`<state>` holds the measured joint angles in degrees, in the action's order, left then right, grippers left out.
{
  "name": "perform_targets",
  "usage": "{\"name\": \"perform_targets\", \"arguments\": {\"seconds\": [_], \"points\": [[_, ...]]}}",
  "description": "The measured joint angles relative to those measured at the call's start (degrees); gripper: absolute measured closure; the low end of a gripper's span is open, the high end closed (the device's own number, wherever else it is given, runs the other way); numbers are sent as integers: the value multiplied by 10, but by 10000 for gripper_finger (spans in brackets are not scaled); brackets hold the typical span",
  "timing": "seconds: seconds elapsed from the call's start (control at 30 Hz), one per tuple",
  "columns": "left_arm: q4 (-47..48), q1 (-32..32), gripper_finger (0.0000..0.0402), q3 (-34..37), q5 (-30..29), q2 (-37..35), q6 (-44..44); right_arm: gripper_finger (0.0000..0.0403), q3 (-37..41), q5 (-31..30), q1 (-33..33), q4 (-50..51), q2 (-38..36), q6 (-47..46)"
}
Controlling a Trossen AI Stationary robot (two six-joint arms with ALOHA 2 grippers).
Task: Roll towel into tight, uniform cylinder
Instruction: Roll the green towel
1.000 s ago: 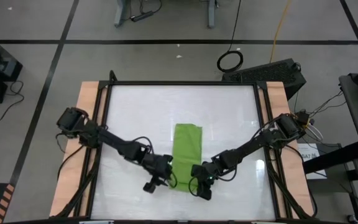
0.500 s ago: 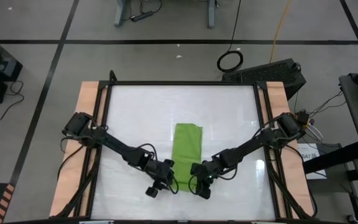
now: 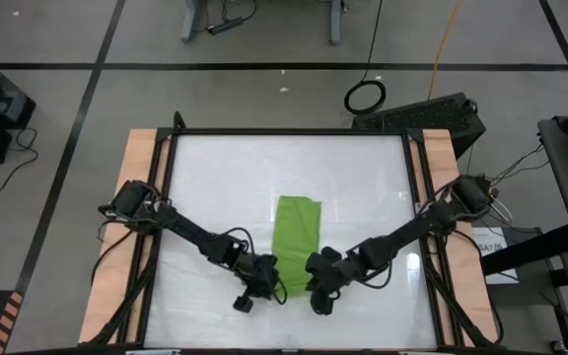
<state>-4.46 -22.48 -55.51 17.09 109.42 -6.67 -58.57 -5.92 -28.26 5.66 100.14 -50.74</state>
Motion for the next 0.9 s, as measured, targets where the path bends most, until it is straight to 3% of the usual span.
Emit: {"name": "perform_targets", "arguments": {"seconds": [0.27, 0.53, 0.63, 0.9], "points": [[5, 2, 386, 0, 37, 0, 10, 403, 41, -20, -31, -53, 4, -103], [4, 25, 385, 0, 70, 1, -27, 403, 199, -21, -37, -327, 5, -268], [5, 34, 385, 0, 88, 1, -47, 403, 234, -10, -29, -387, 5, -304], [5, 55, 385, 0, 134, 1, -111, 391, 244, 25, -21, -393, 4, -330]]}}
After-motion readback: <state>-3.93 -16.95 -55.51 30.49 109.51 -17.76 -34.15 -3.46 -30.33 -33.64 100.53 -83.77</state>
